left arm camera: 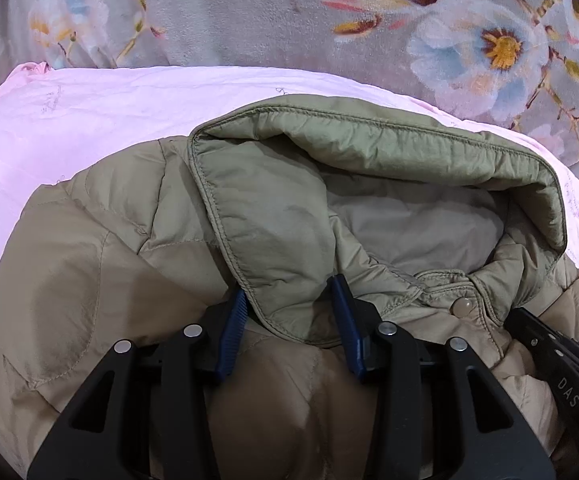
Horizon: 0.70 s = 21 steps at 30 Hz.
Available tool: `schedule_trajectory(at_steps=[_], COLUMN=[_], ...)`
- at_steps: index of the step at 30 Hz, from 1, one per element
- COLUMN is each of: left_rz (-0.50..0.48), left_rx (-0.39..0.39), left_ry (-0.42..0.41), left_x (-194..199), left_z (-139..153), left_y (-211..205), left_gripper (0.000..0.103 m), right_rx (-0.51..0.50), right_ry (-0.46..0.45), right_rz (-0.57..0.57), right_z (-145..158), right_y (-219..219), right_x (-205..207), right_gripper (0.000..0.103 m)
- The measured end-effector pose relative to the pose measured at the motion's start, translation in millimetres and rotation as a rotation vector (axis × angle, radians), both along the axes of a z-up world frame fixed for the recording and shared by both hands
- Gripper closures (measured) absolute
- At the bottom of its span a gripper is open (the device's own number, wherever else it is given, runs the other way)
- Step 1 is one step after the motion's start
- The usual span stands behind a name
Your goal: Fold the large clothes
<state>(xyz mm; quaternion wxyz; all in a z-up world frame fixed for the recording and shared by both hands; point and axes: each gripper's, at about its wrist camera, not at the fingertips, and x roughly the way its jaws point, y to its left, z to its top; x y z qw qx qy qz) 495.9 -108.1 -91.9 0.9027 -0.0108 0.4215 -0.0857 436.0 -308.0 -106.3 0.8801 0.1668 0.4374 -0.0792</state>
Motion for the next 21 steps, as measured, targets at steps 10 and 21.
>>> schedule_trajectory(at_steps=[10,21], left_rz=[-0.001,0.096], left_rx=[-0.023,-0.15], left_ry=[-0.007,-0.11], left_x=[-0.3,21.6], left_z=[2.4,91.2], left_y=[2.4,38.6], left_gripper=[0.061,0.055], right_rx=[-0.015,0.152], right_ry=[-0.02,-0.245], right_rz=[-0.003,-0.103], right_z=[-4.6,82.0], right_y=[4.9,-41.1], right_x=[-5.4,-4.5], right_gripper=[0.103,0.098])
